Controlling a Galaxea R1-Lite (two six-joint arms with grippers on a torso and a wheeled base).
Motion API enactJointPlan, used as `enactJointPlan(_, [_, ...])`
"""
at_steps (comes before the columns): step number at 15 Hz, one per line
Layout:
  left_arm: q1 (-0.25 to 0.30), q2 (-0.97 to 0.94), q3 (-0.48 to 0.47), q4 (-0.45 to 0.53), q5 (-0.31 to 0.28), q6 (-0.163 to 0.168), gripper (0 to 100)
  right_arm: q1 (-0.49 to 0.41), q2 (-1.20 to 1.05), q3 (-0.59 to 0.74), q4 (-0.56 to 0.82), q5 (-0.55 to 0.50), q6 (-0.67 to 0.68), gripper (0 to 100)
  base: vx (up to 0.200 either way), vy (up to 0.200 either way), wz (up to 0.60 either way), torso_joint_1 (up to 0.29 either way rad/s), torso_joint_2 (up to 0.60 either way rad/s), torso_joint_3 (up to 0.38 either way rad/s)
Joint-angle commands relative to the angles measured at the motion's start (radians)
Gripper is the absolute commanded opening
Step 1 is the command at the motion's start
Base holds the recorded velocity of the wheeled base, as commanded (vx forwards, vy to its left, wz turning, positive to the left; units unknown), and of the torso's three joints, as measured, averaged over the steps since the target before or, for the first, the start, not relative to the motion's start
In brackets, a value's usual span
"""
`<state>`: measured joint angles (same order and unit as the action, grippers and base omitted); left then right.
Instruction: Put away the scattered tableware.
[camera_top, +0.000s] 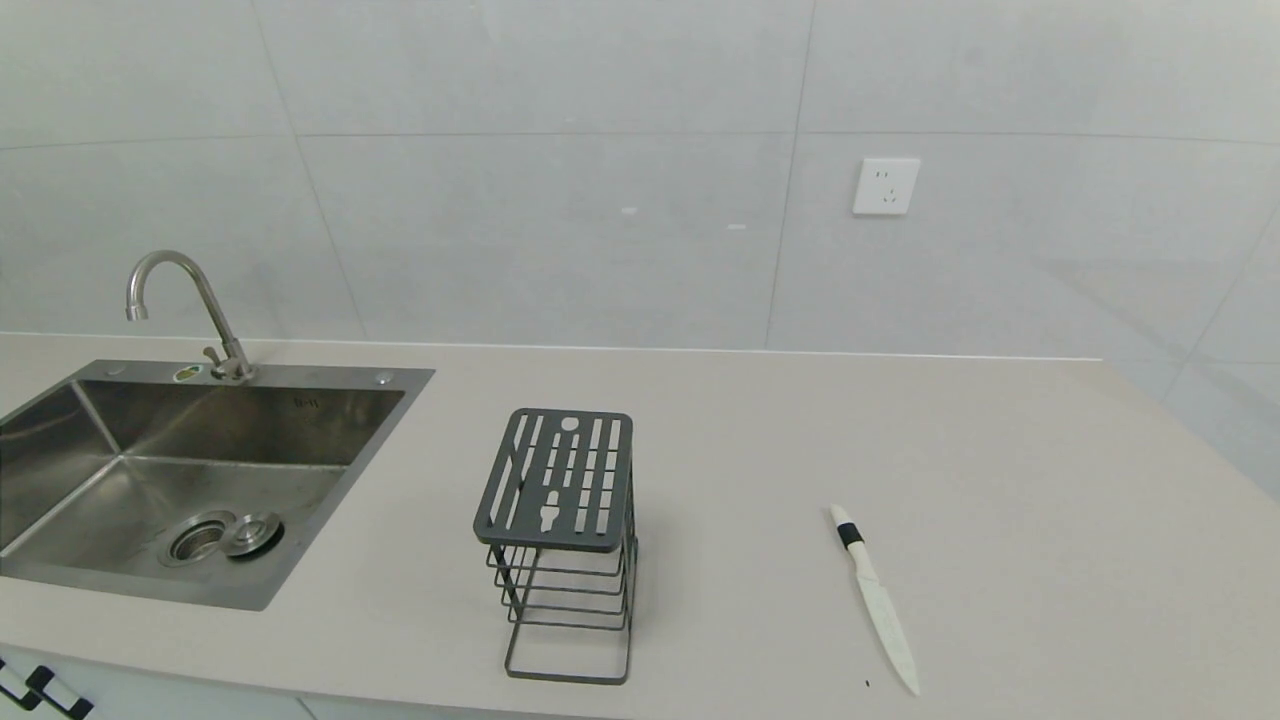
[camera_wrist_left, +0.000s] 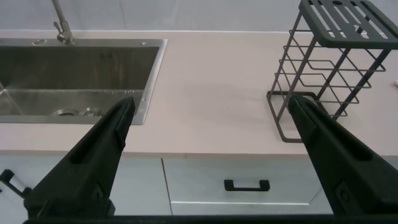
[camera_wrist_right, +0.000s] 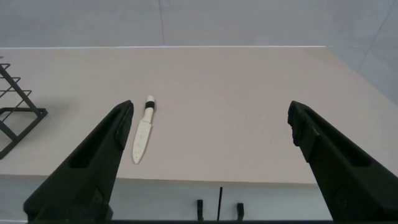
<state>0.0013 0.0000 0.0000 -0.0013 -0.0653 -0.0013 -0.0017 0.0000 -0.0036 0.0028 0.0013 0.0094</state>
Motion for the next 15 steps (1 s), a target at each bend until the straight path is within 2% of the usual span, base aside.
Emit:
enactJointPlan(1, [0.0, 0.002, 0.0, 0.0, -0.001, 0.003, 100, 0.0, 0.0, 0.001, 0.0, 0.0, 0.0, 100, 0.0, 0.0, 0.0, -0.134, 0.32, 0.183])
enactJointPlan(15, [0.0, 0.002, 0.0, 0.0, -0.007, 0.004, 100, 0.0, 0.0, 0.001, 0.002, 0.0, 0.003, 100, 0.0, 0.0, 0.0, -0.011, 0.03, 0.016])
